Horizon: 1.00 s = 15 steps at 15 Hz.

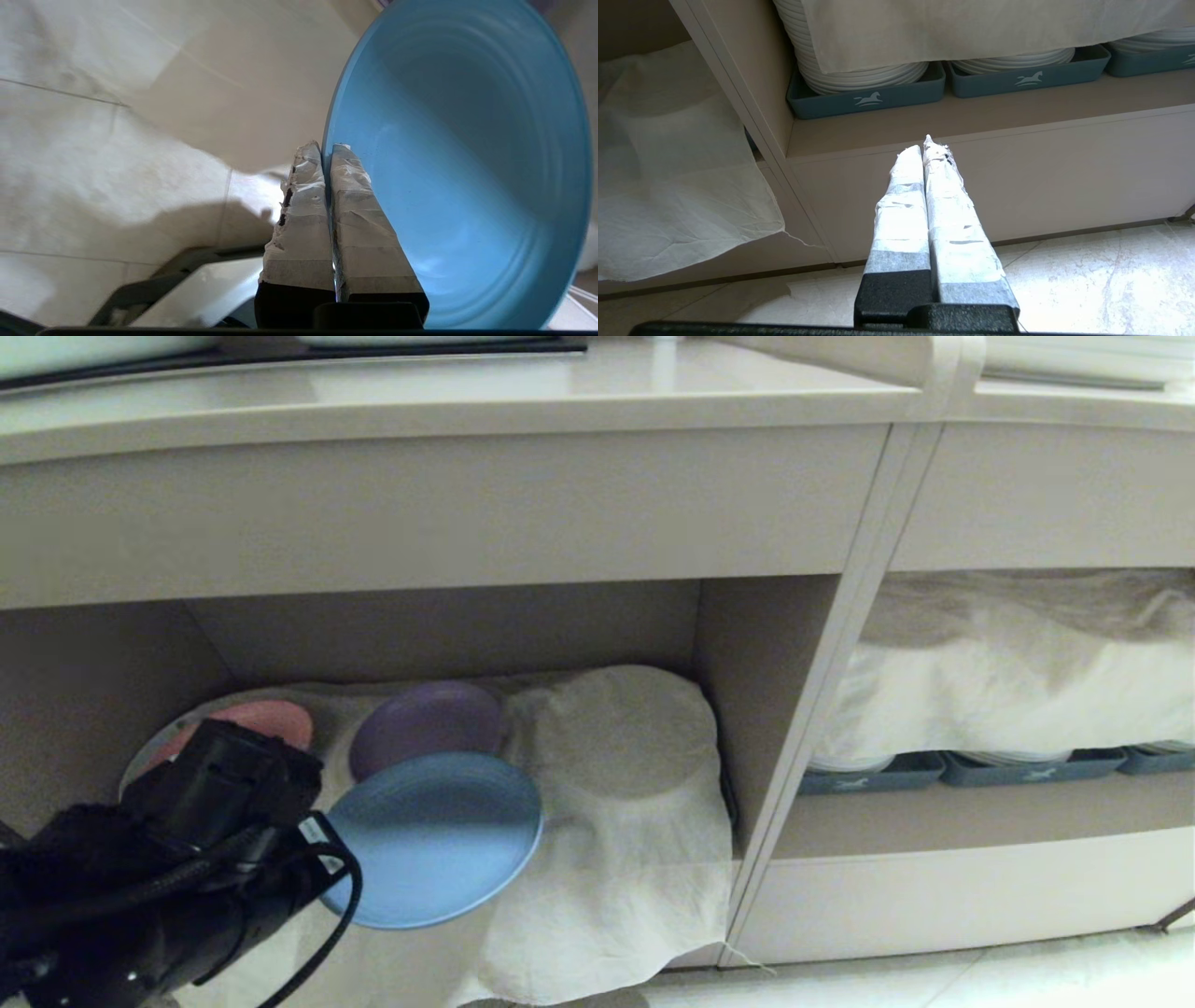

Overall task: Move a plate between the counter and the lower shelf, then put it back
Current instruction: Put the plate

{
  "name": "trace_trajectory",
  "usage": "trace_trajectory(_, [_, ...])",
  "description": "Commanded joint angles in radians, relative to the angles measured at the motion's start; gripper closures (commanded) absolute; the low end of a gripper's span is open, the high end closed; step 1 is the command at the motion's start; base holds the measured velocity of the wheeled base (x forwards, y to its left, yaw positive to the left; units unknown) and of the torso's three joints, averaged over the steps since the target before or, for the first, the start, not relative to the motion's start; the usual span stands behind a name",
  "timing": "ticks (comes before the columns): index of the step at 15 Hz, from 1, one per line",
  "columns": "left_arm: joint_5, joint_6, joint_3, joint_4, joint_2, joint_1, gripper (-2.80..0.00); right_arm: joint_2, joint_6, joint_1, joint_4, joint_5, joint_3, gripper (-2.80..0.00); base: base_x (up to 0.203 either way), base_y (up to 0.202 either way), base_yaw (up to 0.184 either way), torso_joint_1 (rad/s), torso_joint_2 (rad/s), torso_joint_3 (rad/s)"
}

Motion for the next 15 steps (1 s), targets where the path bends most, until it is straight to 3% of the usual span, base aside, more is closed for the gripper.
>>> trace_trajectory(1, [-0.004, 0.003, 0.019, 0.001, -0.056, 0.034, 0.0, 0.0, 0.0, 0.0, -0.001, 0.0, 0.0, 0.0, 0.0, 0.0, 0.0, 0.0, 0.0, 0.0])
trace_trajectory(3, [-0.009, 0.011, 0.02, 0.002, -0.078, 0.061, 0.0, 0.0, 0.0, 0.0, -0.001, 0.0, 0.0, 0.0, 0.0, 0.0, 0.0, 0.0, 0.0, 0.0])
trace_trajectory(7, [-0.055, 0.122, 0.059, 0.0, -0.164, 0.141, 0.0, 0.0, 0.0, 0.0, -0.001, 0.0, 0.0, 0.0, 0.0, 0.0, 0.0, 0.0, 0.0, 0.0])
trace_trajectory(10, [-0.084, 0.153, 0.096, 0.001, -0.217, 0.165, 0.0, 0.0, 0.0, 0.0, -0.001, 0.0, 0.0, 0.0, 0.0, 0.0, 0.0, 0.0, 0.0, 0.0])
trace_trajectory(15, [-0.173, 0.301, 0.147, -0.002, -0.299, 0.238, 0.0, 0.0, 0.002, 0.0, -0.001, 0.0, 0.0, 0.0, 0.0, 0.0, 0.0, 0.0, 0.0, 0.0])
